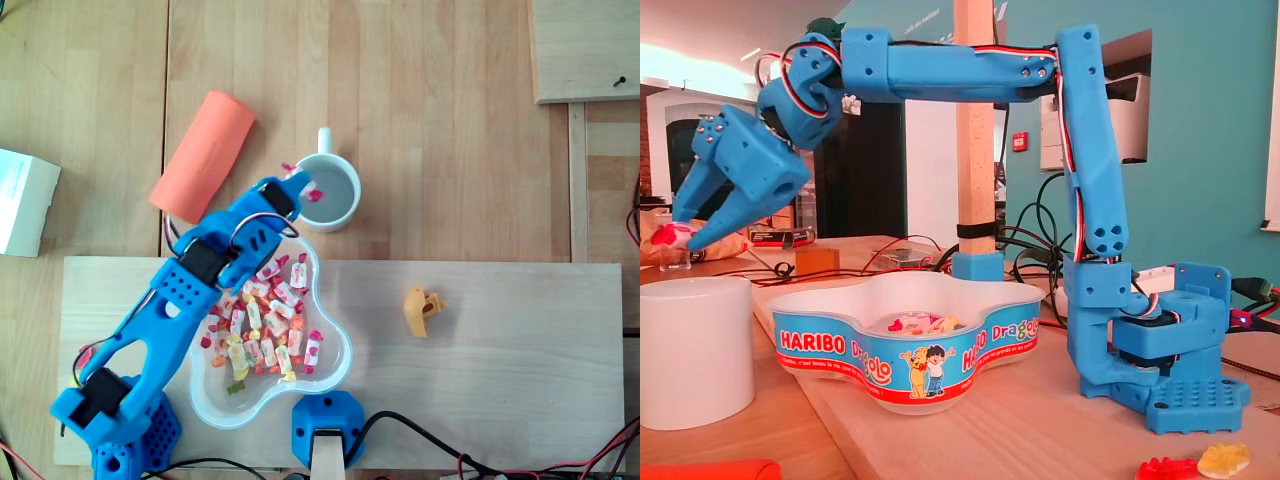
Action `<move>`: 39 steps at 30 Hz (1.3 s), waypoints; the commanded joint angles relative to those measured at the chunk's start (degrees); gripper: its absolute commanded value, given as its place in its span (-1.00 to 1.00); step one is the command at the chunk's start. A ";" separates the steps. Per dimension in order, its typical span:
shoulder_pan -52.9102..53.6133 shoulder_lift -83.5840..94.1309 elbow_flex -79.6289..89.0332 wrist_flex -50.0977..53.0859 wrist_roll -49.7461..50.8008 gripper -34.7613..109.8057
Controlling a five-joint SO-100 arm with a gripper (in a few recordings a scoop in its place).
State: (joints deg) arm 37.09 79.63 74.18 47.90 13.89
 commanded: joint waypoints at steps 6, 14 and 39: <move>0.62 -0.70 -4.04 -0.79 0.18 -0.46; 4.39 -0.79 -3.87 -0.79 -0.26 -0.46; 4.66 -0.70 -2.37 -1.58 -0.44 -0.38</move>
State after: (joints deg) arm 40.87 76.90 73.39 46.93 12.83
